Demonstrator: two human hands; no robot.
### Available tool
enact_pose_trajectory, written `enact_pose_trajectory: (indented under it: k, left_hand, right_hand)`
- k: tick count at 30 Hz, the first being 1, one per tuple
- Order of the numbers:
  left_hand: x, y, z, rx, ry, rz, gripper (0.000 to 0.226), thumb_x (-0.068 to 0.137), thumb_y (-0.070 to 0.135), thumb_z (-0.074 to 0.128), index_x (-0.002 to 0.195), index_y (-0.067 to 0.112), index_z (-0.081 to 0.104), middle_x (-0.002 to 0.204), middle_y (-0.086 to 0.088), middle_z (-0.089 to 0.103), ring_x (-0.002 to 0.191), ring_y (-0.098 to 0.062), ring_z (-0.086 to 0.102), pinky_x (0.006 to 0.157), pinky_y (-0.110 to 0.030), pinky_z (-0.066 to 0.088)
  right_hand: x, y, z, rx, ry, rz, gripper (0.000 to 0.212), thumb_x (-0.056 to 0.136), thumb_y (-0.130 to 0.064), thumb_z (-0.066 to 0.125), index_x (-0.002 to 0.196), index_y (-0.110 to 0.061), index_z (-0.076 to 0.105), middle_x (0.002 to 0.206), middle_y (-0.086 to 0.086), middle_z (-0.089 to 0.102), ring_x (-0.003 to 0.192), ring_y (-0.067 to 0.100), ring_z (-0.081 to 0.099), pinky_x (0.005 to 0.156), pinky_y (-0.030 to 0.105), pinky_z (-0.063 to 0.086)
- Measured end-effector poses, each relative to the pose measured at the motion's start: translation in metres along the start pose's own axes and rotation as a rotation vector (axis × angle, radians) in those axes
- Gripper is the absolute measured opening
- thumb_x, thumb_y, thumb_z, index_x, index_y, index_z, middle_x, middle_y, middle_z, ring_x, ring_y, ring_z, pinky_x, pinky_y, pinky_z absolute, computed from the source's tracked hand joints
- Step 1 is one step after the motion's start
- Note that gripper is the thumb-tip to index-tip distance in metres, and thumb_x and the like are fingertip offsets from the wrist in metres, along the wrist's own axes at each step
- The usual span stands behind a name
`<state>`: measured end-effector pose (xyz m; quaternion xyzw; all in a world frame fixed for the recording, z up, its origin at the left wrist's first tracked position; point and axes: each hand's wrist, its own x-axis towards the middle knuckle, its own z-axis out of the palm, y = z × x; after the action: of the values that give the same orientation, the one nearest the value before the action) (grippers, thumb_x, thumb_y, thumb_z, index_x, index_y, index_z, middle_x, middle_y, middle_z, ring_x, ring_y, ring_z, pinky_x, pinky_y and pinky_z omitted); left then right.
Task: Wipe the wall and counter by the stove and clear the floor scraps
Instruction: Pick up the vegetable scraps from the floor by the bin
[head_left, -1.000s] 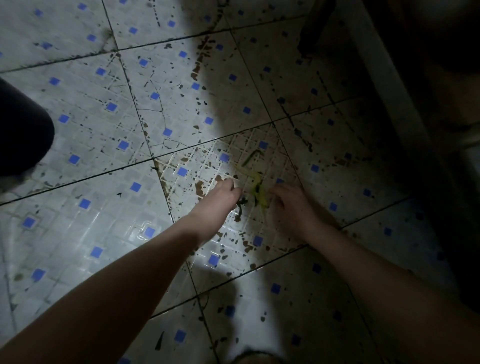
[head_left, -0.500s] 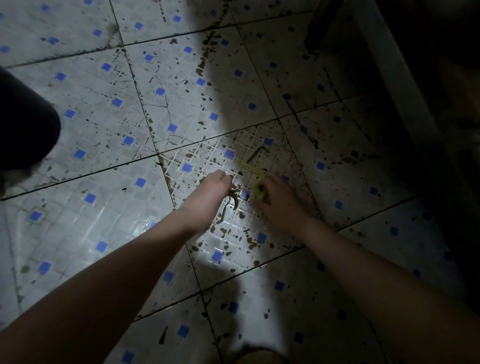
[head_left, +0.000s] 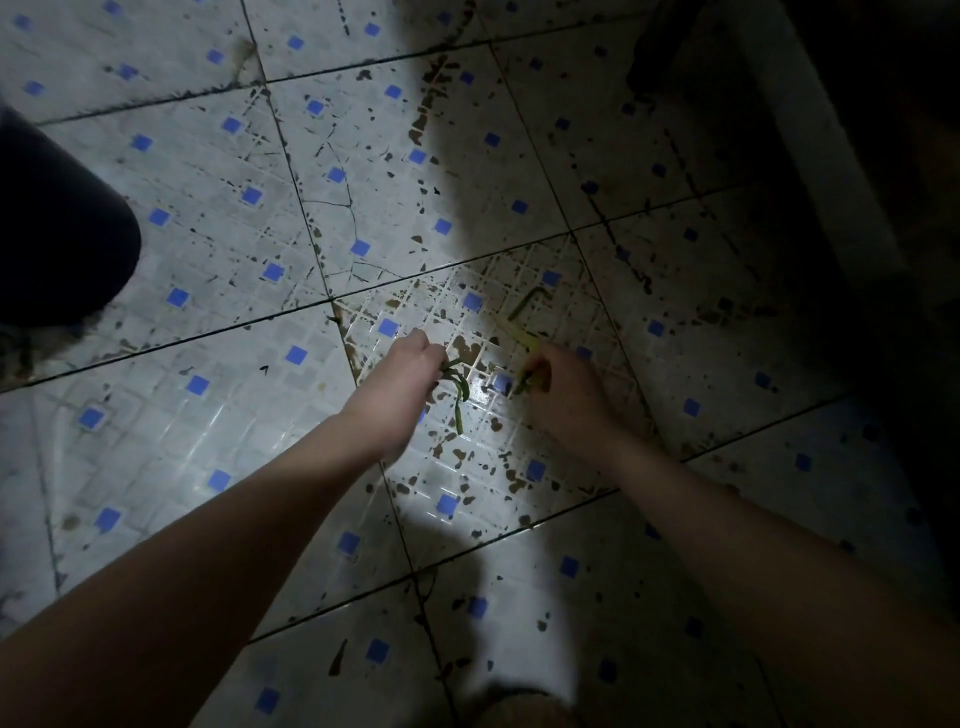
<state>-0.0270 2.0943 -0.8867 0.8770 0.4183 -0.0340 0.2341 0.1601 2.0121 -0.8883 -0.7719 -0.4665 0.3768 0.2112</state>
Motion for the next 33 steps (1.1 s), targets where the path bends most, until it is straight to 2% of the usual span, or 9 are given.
enact_pose_trajectory:
  k: [3,6,12,14,18,22,24,29,33]
  left_hand:
    - [-0.004,0.006,0.004,-0.039,0.017,0.03,0.011,0.091,-0.001,0.051,0.098,0.007,0.057,0.094,-0.006,0.047,0.079,-0.019,0.048,0.072,-0.033,0.048]
    - [-0.008,0.012,0.01,-0.105,0.014,0.037,0.008,0.095,0.01,0.052,0.1,0.008,0.057,0.099,-0.006,0.048,0.081,-0.015,0.048,0.073,-0.027,0.045]
    - [-0.002,0.022,0.019,-0.165,-0.018,-0.084,0.038,0.085,0.031,0.067,0.109,0.007,0.051,0.109,-0.01,0.048,0.097,-0.022,0.048,0.083,-0.028,0.041]
    - [-0.001,0.025,0.021,-0.169,-0.024,-0.103,0.039,0.084,0.027,0.07,0.109,0.006,0.051,0.11,-0.011,0.049,0.101,-0.024,0.049,0.084,-0.029,0.041]
    - [-0.004,0.026,0.026,-0.199,-0.003,-0.066,0.025,0.087,0.014,0.064,0.109,0.009,0.052,0.107,-0.007,0.051,0.086,-0.013,0.043,0.077,-0.019,0.035]
    - [-0.003,0.028,0.028,-0.187,-0.009,-0.046,0.017,0.086,0.006,0.058,0.102,0.011,0.053,0.1,-0.005,0.05,0.087,-0.016,0.046,0.074,-0.022,0.036]
    - [-0.001,0.032,0.03,-0.185,-0.018,-0.044,0.018,0.084,0.002,0.052,0.101,0.01,0.053,0.099,-0.006,0.049,0.09,-0.02,0.048,0.074,-0.025,0.039]
    - [0.0,0.031,0.028,-0.144,-0.053,-0.002,0.026,0.085,0.016,0.065,0.106,0.009,0.051,0.102,-0.007,0.049,0.094,-0.021,0.048,0.078,-0.026,0.039]
    - [0.0,0.033,0.025,-0.08,-0.044,0.0,0.024,0.087,-0.006,0.052,0.107,0.008,0.051,0.103,-0.009,0.05,0.088,-0.018,0.045,0.074,-0.023,0.035]
  right_hand:
    - [-0.003,0.0,-0.005,0.042,0.052,0.027,0.023,0.078,0.007,0.053,0.083,-0.015,0.056,0.083,0.0,0.058,0.076,0.017,0.055,0.065,0.031,0.046]
    - [-0.006,0.001,-0.011,0.063,0.114,0.033,0.014,0.083,0.001,0.052,0.086,-0.012,0.057,0.086,0.004,0.059,0.082,0.021,0.057,0.072,0.034,0.049]
    - [-0.007,0.002,-0.012,0.054,0.091,0.047,0.008,0.084,-0.004,0.056,0.092,-0.007,0.055,0.095,0.014,0.058,0.09,0.031,0.056,0.074,0.037,0.048]
    - [-0.005,0.003,-0.01,0.035,0.077,0.055,0.014,0.084,-0.011,0.063,0.095,-0.011,0.054,0.099,0.01,0.057,0.088,0.026,0.055,0.072,0.032,0.046]
    - [0.001,0.002,-0.005,0.054,0.097,0.094,0.025,0.08,-0.018,0.071,0.094,-0.019,0.05,0.097,0.002,0.054,0.079,0.012,0.05,0.058,0.018,0.037]
    - [0.005,-0.002,0.001,0.07,0.146,0.114,0.025,0.078,-0.01,0.071,0.092,-0.013,0.05,0.091,0.004,0.056,0.078,0.016,0.053,0.059,0.024,0.042]
    - [0.006,-0.004,0.003,0.063,0.153,0.102,0.022,0.08,-0.004,0.066,0.093,-0.01,0.05,0.086,0.002,0.054,0.075,0.015,0.051,0.057,0.02,0.042]
    - [0.006,-0.005,0.002,0.077,0.128,0.114,0.025,0.078,0.006,0.057,0.096,-0.009,0.05,0.085,0.0,0.053,0.07,0.01,0.049,0.053,0.021,0.041]
    - [0.001,-0.003,-0.004,0.12,0.171,0.098,0.024,0.076,0.004,0.059,0.093,-0.013,0.054,0.081,-0.009,0.053,0.069,-0.003,0.048,0.053,0.009,0.04]
